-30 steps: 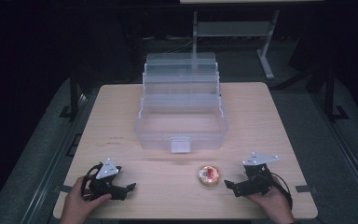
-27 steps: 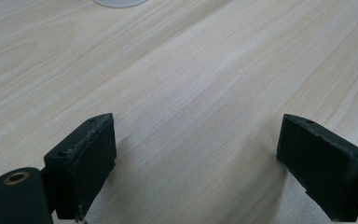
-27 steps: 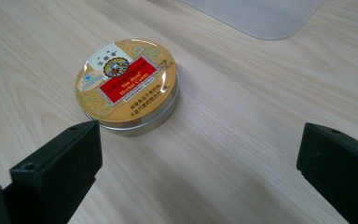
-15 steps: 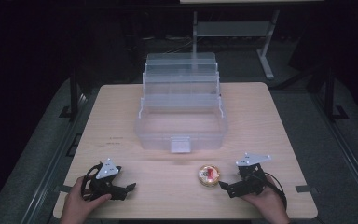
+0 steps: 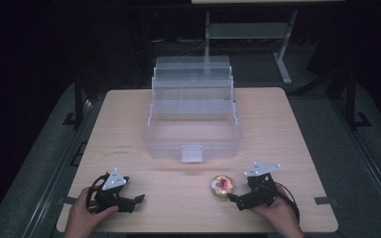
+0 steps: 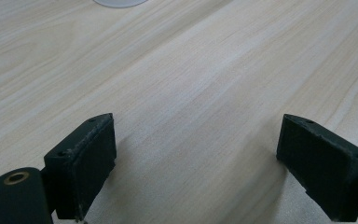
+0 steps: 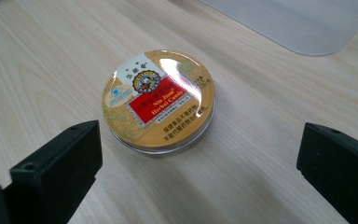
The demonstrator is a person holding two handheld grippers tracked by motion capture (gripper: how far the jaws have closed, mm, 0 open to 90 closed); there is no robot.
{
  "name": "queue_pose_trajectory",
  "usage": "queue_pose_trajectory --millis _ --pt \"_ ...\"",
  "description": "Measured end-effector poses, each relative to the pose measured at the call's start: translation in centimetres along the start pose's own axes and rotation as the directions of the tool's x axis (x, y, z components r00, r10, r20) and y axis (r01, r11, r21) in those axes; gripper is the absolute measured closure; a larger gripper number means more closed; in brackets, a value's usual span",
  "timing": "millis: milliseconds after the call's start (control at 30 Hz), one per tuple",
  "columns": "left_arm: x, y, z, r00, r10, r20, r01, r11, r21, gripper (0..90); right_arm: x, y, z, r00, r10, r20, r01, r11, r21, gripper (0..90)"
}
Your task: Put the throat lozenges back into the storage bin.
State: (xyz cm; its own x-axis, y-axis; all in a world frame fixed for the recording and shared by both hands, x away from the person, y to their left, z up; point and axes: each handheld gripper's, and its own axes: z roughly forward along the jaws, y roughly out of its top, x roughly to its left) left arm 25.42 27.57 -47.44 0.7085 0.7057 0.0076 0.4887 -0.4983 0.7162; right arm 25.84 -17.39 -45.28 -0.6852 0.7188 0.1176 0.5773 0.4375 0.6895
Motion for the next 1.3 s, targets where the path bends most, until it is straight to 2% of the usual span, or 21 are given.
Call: queue_pose_trajectory --millis 333,967,1300 --pt "0.0 0.0 0.0 1.0 0.0 0.0 0.0 1.0 0.0 10.9 0.3 0.6 0.6 0.9999 -0.006 -0.013 0.006 0.9999 0.01 0.0" --pt "0.0 0.0 0.0 1.0 -0.004 0.001 0.004 1.0 -0.001 11.0 1.5 2.3 2.8 0.9962 -0.069 -0.052 0.072 0.9956 0.059 0.0" --pt "0.0 0.0 0.0 1.0 -0.004 0.0 0.004 1.0 -0.003 11.0 1.8 2.8 3.6 0.9943 -0.091 -0.055 0.096 0.9916 0.088 0.0"
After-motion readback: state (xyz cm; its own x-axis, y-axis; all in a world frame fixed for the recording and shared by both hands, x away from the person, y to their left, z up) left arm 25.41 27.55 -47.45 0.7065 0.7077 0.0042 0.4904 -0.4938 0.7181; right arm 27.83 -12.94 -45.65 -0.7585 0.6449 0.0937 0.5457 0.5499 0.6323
